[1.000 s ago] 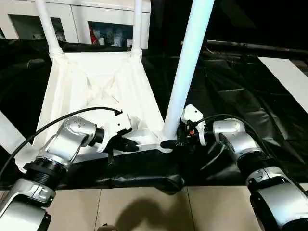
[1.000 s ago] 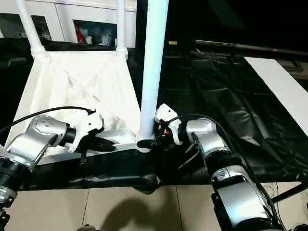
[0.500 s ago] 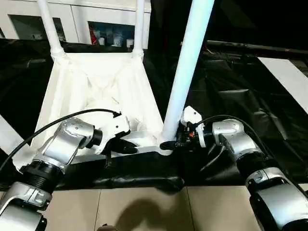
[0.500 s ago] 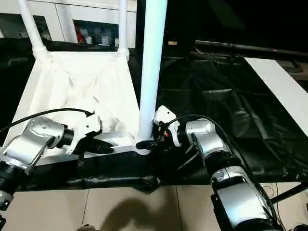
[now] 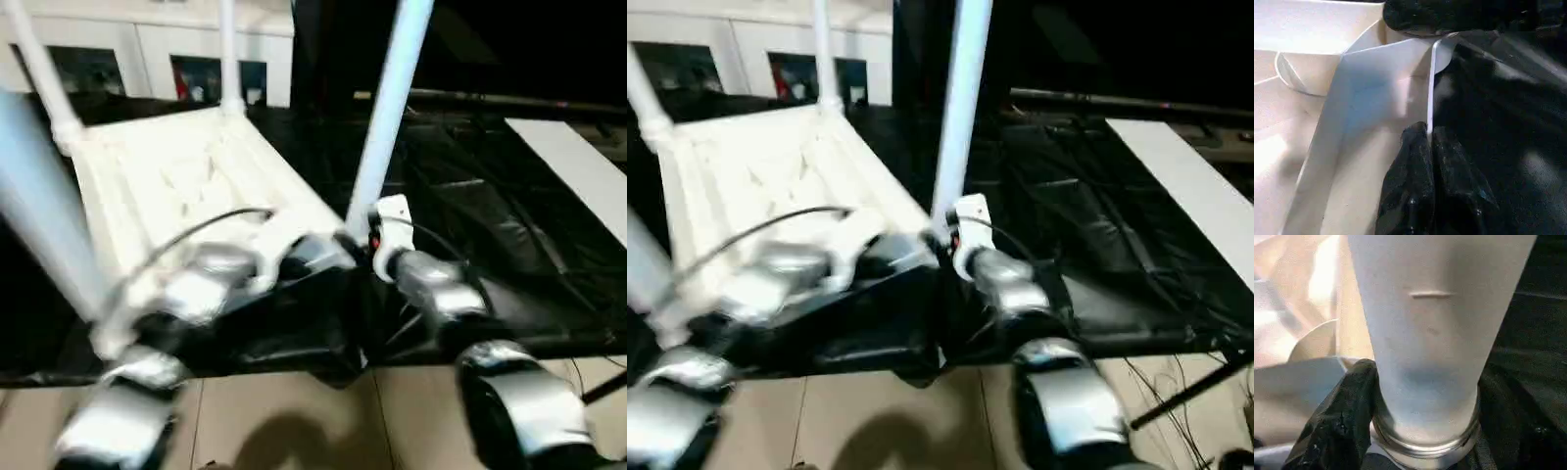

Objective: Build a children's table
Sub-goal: Rotate leg to tighten

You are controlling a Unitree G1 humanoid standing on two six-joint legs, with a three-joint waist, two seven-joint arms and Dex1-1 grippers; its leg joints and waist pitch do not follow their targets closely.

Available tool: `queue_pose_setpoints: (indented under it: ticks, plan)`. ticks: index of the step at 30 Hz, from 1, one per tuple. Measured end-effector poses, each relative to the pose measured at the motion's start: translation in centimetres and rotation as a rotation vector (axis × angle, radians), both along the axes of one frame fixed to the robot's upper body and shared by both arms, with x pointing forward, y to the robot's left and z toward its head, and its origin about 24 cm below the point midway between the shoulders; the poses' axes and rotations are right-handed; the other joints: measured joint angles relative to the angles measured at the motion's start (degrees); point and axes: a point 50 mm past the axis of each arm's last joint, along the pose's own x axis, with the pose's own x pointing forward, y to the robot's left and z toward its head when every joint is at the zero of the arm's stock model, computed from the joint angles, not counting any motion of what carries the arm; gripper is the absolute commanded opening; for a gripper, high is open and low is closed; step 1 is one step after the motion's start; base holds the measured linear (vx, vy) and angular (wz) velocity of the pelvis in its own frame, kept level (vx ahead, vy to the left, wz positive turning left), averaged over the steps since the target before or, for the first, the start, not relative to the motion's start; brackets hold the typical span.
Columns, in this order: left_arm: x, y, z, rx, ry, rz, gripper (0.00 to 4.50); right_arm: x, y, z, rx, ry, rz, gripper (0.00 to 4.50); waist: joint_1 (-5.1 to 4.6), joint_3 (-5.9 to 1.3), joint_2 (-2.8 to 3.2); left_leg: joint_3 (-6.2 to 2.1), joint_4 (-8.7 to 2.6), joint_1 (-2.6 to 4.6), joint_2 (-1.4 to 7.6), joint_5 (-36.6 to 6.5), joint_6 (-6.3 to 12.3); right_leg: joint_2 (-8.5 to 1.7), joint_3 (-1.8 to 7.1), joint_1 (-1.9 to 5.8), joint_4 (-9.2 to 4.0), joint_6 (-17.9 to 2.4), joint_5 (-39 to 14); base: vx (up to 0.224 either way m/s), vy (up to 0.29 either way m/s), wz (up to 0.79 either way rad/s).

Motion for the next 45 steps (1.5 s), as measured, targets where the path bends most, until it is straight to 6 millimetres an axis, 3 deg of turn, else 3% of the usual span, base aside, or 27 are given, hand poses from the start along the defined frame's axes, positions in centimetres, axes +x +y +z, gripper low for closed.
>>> queue_pose_setpoints:
  ticks: [5,6,7,14,20,25,33,38,40,45]
  plan:
    - [0.1,0.1,0.0,0.013,-0.012,-0.011,0.00,0.1,0.1,0.2,0.006,-0.009,0.009,2.65,-0.02,-0.01,0.00,0.00,0.00,-0.15,-0.01,0.00,0.00,0.00,0.02,-0.07,-0.02,0.09,0.15,0.000,0.000,0.00]
    - [0.1,0.1,0.1,0.018,-0.016,-0.020,0.00,0.1,0.0,0.2,0.009,-0.011,0.023,3.20,-0.01,0.00,0.01,0.00,-0.02,-0.15,-0.01,0.00,0.00,0.00,0.02,-0.09,-0.02,0.10,0.16,0.000,0.000,0.00]
    - [0.1,0.2,0.1,0.024,-0.022,-0.034,0.00,0.1,-0.2,0.3,0.014,-0.014,0.045,3.34,-0.01,0.00,0.02,0.00,-0.07,-0.17,-0.01,0.00,0.00,0.00,0.01,-0.11,-0.02,0.11,0.17,0.000,0.000,0.00]
    - [-0.1,1.7,0.5,0.036,-0.042,-0.133,0.00,-0.4,-2.0,0.6,0.008,-0.028,0.317,3.87,-0.05,0.03,0.06,0.01,-0.30,-0.31,0.04,0.00,0.00,0.04,-0.06,-0.17,-0.02,0.00,0.25,0.000,0.000,0.00]
    - [-1.9,4.7,1.0,0.033,-0.010,-0.320,0.00,-1.9,-4.6,1.2,-0.117,-0.040,0.700,3.87,0.10,0.07,0.20,0.05,-0.25,-0.32,0.11,0.00,0.00,0.08,-0.07,-0.16,-0.11,-0.17,0.03,0.000,0.000,0.00]
    - [-3.1,5.6,1.4,0.036,0.040,-0.441,0.00,-2.8,-4.0,1.4,-0.137,-0.038,0.870,3.87,1.12,0.18,0.48,0.18,-0.06,-0.35,0.14,-0.02,0.04,-0.03,-0.04,-0.14,-0.25,-0.34,-0.11,0.000,0.000,0.00]
    - [-3.3,6.4,1.6,0.054,0.056,-0.465,0.00,-3.3,-3.5,1.7,-0.136,-0.033,0.958,3.87,1.03,0.16,0.41,0.20,-0.09,-0.24,0.15,-0.01,0.03,0.02,-0.03,-0.14,-0.18,-0.32,-0.11,0.000,0.000,0.00]
    - [-3.5,6.6,1.6,0.054,0.060,-0.462,0.00,-3.4,-3.3,1.6,-0.119,-0.017,0.975,3.52,0.78,0.16,0.41,0.20,-0.09,-0.24,0.14,-0.01,0.03,0.02,-0.03,-0.14,-0.18,-0.32,-0.11,0.000,0.000,0.00]
    - [-3.5,6.6,1.5,0.053,0.062,-0.461,0.00,-3.4,-3.3,1.6,-0.116,-0.017,0.975,3.13,0.78,0.16,0.41,0.21,-0.09,-0.24,0.14,-0.02,0.03,0.02,-0.03,-0.14,-0.18,-0.32,-0.11,0.000,0.000,0.00]
    - [-3.7,6.6,1.5,0.049,0.061,-0.464,0.00,-3.4,-3.3,1.5,-0.101,-0.009,0.967,2.88,0.73,0.16,0.42,0.21,-0.08,-0.24,0.14,-0.02,0.03,0.02,-0.03,-0.14,-0.19,-0.32,-0.11,0.000,0.000,0.00]
